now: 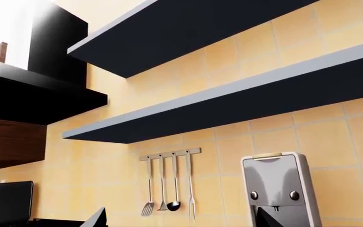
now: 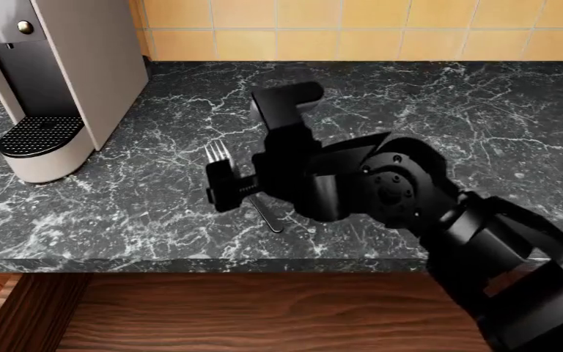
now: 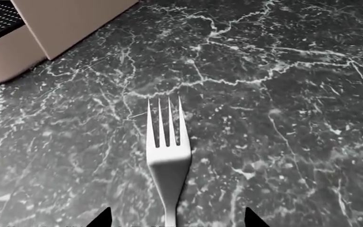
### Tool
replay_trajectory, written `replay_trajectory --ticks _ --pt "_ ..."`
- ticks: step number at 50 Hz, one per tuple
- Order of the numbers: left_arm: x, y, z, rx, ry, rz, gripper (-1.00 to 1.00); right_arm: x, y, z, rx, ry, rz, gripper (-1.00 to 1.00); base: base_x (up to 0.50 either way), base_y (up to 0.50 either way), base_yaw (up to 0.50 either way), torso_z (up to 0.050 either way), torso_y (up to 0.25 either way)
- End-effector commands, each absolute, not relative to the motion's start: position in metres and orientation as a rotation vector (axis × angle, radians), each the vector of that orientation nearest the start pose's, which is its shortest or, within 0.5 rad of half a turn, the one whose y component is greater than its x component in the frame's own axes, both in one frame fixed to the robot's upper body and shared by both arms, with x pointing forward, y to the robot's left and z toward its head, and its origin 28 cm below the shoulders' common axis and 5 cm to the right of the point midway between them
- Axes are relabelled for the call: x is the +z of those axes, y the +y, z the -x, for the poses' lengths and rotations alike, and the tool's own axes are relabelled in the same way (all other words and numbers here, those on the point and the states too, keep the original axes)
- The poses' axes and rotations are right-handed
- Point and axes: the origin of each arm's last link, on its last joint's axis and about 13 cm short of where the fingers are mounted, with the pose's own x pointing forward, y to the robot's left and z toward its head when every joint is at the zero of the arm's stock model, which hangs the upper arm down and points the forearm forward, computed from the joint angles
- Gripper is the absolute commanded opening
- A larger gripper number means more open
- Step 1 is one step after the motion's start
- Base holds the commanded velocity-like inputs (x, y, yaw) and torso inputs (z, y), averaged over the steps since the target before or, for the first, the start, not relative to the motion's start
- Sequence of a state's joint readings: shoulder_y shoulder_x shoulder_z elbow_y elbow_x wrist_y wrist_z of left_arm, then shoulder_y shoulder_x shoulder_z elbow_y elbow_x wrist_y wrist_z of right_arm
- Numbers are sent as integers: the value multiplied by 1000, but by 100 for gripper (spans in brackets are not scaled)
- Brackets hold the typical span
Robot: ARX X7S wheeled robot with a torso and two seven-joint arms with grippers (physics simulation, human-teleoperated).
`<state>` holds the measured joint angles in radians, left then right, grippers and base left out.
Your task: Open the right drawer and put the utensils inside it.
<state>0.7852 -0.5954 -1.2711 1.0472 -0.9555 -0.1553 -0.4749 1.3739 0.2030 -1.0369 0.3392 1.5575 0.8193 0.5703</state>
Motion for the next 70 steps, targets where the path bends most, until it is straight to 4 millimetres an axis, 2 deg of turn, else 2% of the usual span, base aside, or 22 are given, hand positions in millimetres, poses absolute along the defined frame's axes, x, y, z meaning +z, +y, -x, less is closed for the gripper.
replay_trajectory --ticks 1,14,30,45,54,66,67,70 --pt "241 341 -53 519 -572 -254 100 233 10 -332 545 548 98 100 0 0 0 0 0" --pt "242 342 -53 519 -572 -254 100 225 7 -341 538 572 111 100 0 0 0 0 0" --pt "241 341 -54 518 -570 -257 100 198 7 -354 520 661 72 100 0 0 0 0 0" --pt "240 341 -54 517 -571 -259 100 185 14 -343 581 739 164 100 0 0 0 0 0" --pt "241 341 -53 518 -573 -258 100 174 15 -331 606 812 288 100 0 0 0 -2 0" --pt "241 341 -54 516 -575 -260 100 168 12 -333 620 841 284 100 -1 0 0 -2 0" --pt "241 341 -53 517 -575 -260 100 167 11 -333 621 842 282 -100 0 0 -3 0 0" --pt "242 342 -53 516 -577 -260 100 167 11 -332 628 846 272 -100 -3 -2 -3 -3 0"
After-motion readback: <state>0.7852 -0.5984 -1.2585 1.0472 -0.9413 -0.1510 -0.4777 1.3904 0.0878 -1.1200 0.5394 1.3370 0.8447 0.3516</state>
